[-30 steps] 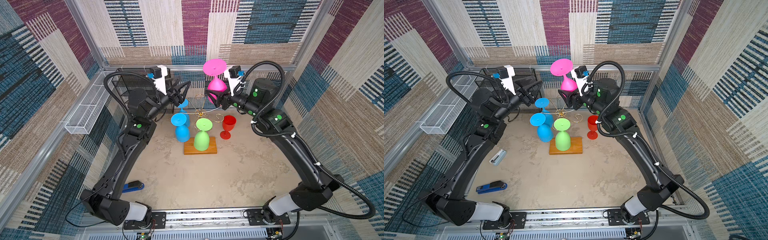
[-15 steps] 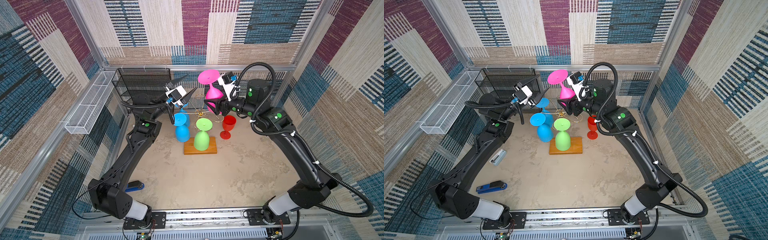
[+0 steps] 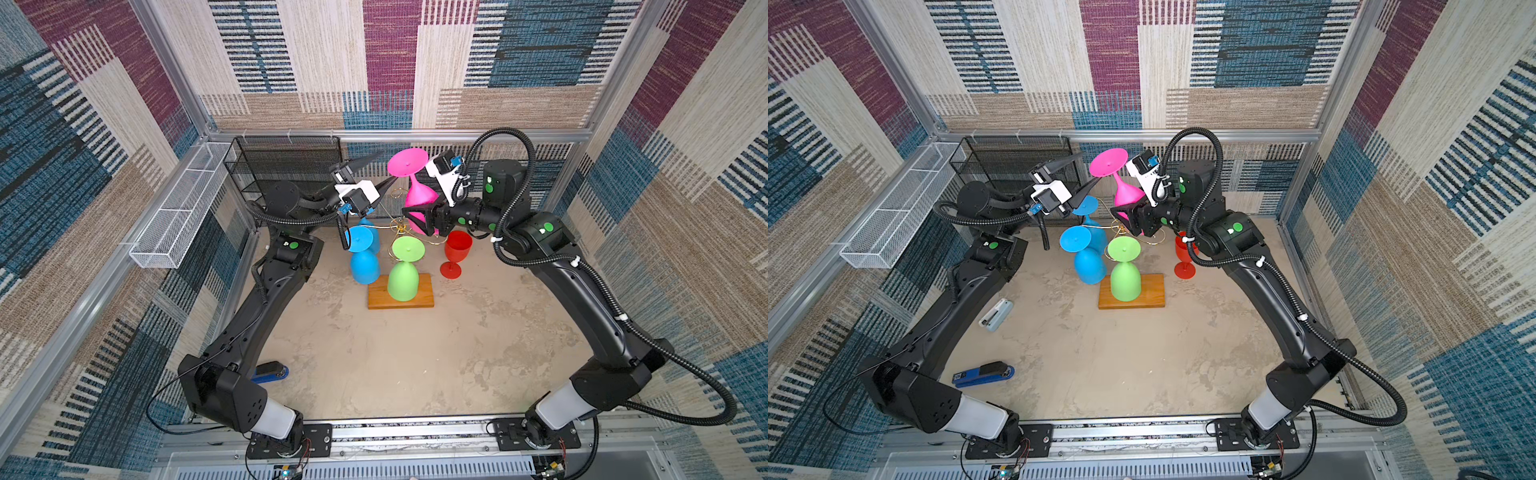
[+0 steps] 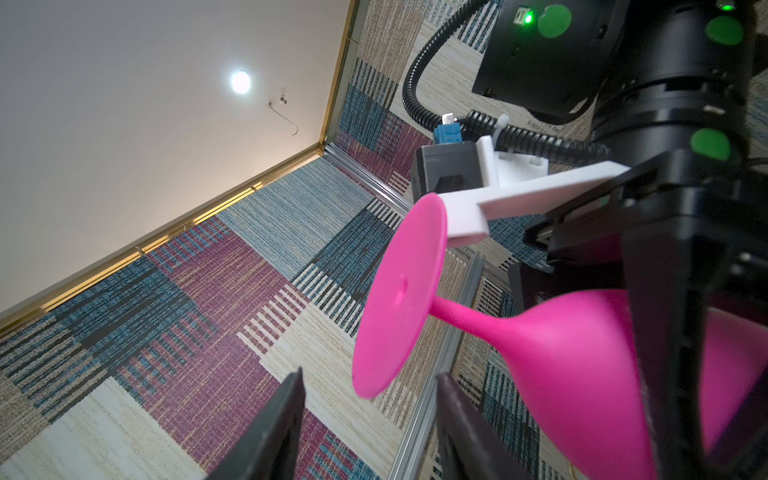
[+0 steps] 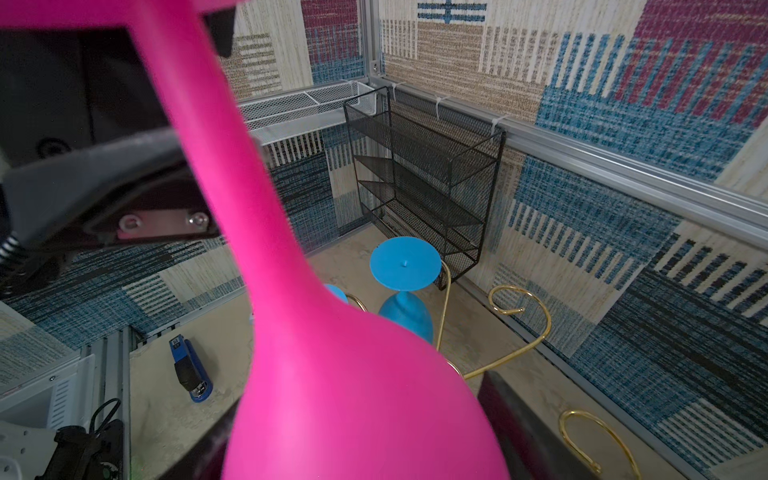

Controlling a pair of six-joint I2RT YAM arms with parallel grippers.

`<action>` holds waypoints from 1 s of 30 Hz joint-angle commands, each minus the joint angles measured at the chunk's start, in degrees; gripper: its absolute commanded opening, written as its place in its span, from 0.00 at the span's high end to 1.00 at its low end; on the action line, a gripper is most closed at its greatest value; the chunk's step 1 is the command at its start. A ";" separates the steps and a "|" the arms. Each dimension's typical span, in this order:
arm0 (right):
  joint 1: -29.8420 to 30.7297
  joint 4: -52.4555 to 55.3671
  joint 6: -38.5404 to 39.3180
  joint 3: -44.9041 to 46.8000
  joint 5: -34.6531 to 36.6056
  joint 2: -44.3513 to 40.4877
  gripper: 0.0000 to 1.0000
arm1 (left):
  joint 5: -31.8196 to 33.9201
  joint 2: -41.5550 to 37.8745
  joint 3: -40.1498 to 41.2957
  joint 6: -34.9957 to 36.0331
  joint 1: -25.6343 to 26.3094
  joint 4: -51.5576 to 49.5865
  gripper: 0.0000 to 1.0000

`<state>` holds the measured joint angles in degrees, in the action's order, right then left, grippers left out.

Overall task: Take the wine glass off the wine glass rack
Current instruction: Pick up the wine glass from the wine glass rack.

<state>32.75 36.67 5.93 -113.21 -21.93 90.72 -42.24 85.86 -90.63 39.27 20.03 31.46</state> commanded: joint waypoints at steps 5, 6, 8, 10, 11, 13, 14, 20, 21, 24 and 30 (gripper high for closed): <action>0.24 -0.25 0.00 -0.70 -1.86 0.67 0.59 | -2.97 1.05 -1.76 0.86 0.01 0.12 0.48; 0.21 -0.20 -0.03 -0.80 -1.88 0.77 0.59 | -3.20 1.12 -1.82 0.87 0.09 0.05 0.49; 0.29 -0.09 -0.01 -0.77 -1.97 0.86 0.59 | -3.49 1.19 -1.91 0.84 0.10 0.17 0.52; 0.34 -0.12 -0.09 -0.62 -2.02 0.93 0.60 | -3.96 1.31 -1.76 0.81 0.18 0.10 0.54; 0.38 -0.22 -0.13 -0.65 -2.11 1.03 0.60 | -4.15 1.28 -1.62 0.74 0.27 -0.03 0.55; 0.38 -0.28 -0.22 -0.61 -2.34 1.21 0.60 | -4.57 1.28 -1.35 1.00 0.42 -0.09 0.58; 0.54 -0.23 -0.22 -0.76 -2.32 1.35 0.60 | -4.60 1.10 -1.16 1.24 0.45 -0.17 0.59; 0.53 0.03 -0.32 -0.98 -2.59 1.92 0.60 | -4.78 0.74 -0.68 2.31 0.55 -0.53 0.68; 0.51 -0.01 -0.39 -1.01 -2.61 2.00 0.60 | -4.96 0.75 -0.69 2.45 0.53 -0.53 0.70; 0.56 0.10 -0.50 -0.96 -2.78 2.09 0.60 | -4.95 0.66 -0.75 2.47 0.53 -0.61 0.76; 0.64 0.15 -0.85 -0.95 -3.36 2.27 0.59 | -4.44 0.38 -0.56 3.67 0.53 -0.97 0.88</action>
<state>33.30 37.95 5.02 -113.62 -24.16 92.75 -46.59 86.85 -91.29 42.89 20.47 30.15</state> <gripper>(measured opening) 0.750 0.133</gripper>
